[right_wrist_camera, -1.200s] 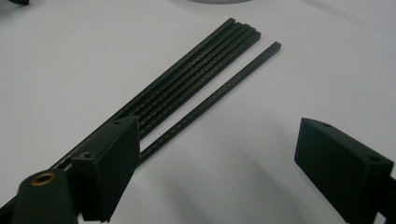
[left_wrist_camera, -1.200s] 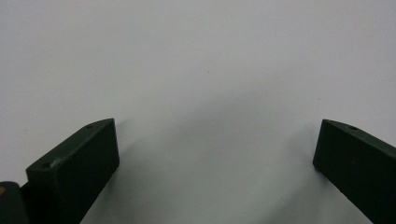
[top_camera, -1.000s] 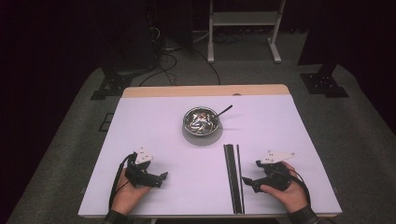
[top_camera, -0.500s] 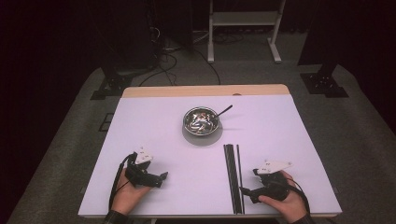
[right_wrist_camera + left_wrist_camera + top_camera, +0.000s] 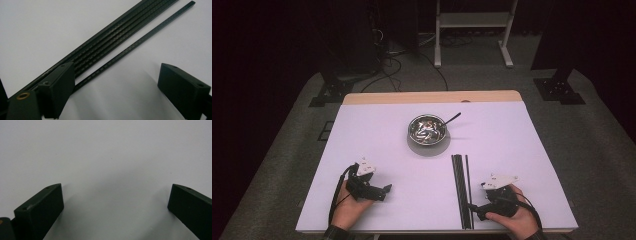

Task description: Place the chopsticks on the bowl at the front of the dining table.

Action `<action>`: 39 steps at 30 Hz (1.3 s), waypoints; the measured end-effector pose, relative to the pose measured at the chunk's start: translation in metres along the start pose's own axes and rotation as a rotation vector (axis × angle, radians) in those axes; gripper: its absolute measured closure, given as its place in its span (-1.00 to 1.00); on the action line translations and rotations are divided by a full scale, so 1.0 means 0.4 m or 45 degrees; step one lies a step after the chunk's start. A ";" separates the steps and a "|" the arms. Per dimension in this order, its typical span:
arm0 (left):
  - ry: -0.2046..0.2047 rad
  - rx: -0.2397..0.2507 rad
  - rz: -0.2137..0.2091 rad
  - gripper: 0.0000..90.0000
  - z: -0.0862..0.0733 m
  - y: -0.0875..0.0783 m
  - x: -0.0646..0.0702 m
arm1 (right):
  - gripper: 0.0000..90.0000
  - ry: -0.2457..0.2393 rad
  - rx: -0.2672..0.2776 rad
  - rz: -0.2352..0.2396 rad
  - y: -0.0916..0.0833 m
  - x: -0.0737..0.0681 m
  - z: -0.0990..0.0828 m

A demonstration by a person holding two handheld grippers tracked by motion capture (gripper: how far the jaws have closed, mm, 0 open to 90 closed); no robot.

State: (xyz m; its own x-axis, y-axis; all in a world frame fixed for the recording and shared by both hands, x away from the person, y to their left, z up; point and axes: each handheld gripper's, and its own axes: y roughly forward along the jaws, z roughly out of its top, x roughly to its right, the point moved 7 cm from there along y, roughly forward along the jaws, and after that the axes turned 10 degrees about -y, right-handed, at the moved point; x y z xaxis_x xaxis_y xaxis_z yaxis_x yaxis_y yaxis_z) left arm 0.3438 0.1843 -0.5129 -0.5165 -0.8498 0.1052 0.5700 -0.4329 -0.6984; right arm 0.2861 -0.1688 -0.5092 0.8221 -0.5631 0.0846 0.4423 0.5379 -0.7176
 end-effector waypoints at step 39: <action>0.000 0.000 -0.001 -1.00 0.000 0.000 0.000 | -0.71 0.039 -0.071 -0.093 -0.042 0.060 -0.054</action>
State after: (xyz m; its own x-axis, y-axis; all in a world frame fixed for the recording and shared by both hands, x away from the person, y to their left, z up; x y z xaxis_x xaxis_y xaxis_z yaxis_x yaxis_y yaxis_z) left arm 0.3438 0.1843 -0.5129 -0.5166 -0.8497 0.1057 0.5695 -0.4332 -0.6985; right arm 0.2905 -0.2050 -0.5100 0.7765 -0.6190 0.1177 0.4795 0.4594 -0.7476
